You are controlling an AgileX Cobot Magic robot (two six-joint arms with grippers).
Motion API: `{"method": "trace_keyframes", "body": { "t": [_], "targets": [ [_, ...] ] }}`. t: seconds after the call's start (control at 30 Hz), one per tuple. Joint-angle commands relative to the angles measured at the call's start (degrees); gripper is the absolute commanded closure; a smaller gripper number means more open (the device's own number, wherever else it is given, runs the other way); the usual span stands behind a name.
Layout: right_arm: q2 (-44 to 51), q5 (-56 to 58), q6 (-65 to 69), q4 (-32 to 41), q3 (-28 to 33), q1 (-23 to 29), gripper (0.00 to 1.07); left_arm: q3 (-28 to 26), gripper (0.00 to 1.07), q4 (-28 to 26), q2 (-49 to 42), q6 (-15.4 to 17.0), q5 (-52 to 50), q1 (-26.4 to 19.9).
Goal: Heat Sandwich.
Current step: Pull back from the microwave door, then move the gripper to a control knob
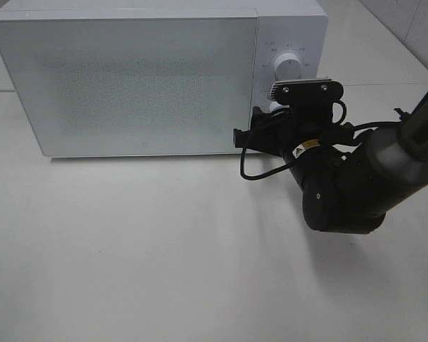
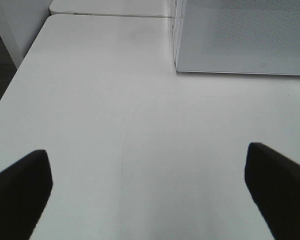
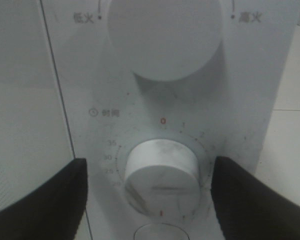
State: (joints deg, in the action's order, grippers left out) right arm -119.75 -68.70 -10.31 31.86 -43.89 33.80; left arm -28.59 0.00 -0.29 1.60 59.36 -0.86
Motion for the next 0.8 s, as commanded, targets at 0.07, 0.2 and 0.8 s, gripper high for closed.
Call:
{"method": "trace_keyframes", "body": {
  "t": [0.07, 0.2, 0.8],
  "targets": [
    [0.2, -1.2, -0.2, 0.2, -0.2, 0.2, 0.63, 0.2, 0.06, -0.3, -1.5, -0.1, -0.4, 0.3],
    [0.2, -1.2, -0.2, 0.2, -0.2, 0.2, 0.81, 0.2, 0.06, -0.3, -1.5, -0.1, -0.4, 0.3],
    [0.2, -2.7, -0.2, 0.2, -0.2, 0.2, 0.88, 0.2, 0.06, -0.3, -1.5, -0.1, -0.4, 0.3]
  ]
}}
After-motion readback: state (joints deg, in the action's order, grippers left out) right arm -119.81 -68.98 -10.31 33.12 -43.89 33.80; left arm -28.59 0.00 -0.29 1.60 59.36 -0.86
